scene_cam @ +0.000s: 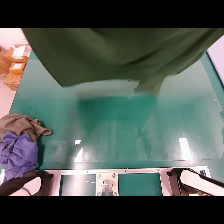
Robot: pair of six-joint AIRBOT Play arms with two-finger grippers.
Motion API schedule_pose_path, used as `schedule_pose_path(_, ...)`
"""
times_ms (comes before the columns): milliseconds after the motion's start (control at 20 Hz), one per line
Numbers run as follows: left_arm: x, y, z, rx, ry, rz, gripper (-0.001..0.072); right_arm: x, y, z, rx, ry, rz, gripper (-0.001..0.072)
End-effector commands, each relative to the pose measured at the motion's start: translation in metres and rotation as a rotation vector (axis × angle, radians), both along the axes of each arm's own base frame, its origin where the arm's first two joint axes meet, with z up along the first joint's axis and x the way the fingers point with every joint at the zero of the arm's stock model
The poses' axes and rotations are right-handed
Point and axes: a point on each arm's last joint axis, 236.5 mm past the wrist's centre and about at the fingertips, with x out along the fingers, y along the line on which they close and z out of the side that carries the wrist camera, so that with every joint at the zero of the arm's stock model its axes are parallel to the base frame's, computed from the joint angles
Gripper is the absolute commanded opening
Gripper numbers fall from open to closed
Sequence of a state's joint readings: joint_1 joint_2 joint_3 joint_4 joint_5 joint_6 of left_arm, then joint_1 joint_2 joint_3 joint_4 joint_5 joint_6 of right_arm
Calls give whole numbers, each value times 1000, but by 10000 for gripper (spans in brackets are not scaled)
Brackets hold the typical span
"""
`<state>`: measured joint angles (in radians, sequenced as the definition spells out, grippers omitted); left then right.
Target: Fold the shirts.
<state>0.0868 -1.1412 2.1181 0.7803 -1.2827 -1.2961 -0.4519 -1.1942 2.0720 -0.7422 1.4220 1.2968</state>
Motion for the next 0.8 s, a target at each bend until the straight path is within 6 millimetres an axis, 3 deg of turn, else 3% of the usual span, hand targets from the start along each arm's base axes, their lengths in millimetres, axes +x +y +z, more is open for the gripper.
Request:
schedule_pose_path(0, -93, 0, 64, 14, -244, 47, 22, -86, 19, 67, -141, -225, -93, 18)
schedule_pose_path(100, -109, 7, 76, -4, -279, 93, 22, -112, 27, 86, -177, -300, -127, 18)
schedule_pose_path(200, -106, 11, 71, -3, -252, 113, 21, -122, 33, 90, -183, -317, -131, 18)
schedule_pose_path(300, -82, 15, 53, -1, -183, 122, 22, -119, 27, 84, -167, -290, -149, 18)
schedule_pose_path(400, -35, 21, 20, -5, -76, 136, 22, -103, 18, 63, -136, -222, -151, 18)
schedule_pose_path(500, 20, 26, -26, 13, 53, 130, 21, -76, 4, 22, -82, -113, -152, 18)
schedule_pose_path(600, 78, 28, -76, 13, 181, 112, 21, -46, -13, -33, -27, -5, -153, 19)
schedule_pose_path(750, 153, 15, -163, -16, 354, 28, 22, 5, -35, -138, 65, 147, -185, 19)
